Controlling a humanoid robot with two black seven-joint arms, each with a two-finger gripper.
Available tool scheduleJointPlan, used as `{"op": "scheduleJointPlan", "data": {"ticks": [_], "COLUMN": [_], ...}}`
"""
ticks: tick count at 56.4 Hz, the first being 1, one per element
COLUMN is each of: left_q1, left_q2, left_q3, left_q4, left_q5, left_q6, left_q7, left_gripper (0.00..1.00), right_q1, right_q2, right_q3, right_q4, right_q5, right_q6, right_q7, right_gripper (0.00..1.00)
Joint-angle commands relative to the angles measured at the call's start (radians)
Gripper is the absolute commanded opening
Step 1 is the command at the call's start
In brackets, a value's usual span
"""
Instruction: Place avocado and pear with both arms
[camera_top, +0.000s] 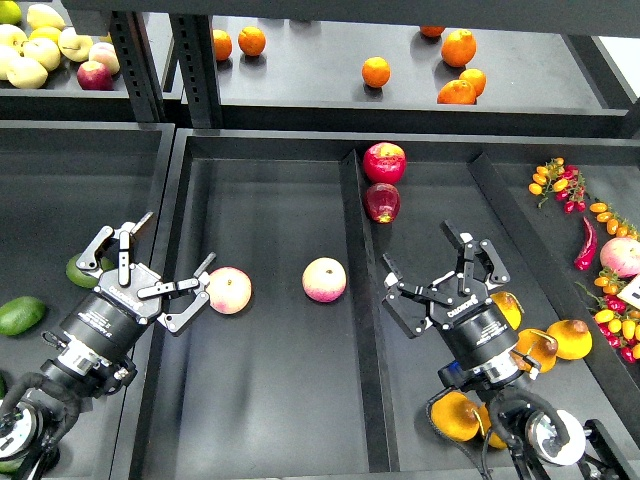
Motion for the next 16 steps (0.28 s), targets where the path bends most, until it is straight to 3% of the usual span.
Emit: {"op": "scheduleJointPlan", "data": {"ticks": [1,16], "left_q1": [0.000,0.000], "left_q2": [0.000,0.000], "left_q3": [0.000,0.000], "left_q4": [0.000,0.000], "left_q5": [0.000,0.000], "left_q6": [0.000,0.000], "left_q7": [0.001,0.001], "left_gripper": [0.99,0.99], "right_q1": [0.006,0.092], "right_q2": [0.000,0.000], "right_q3": [0.023,0.053], "right_q4": [-0.011,-0.083], "right_q5": [-0.002,-0.019], "right_q6": [-0.057,-0.116], "right_q7": [0.005,0.006], "right_gripper": [1.00,1.00]}}
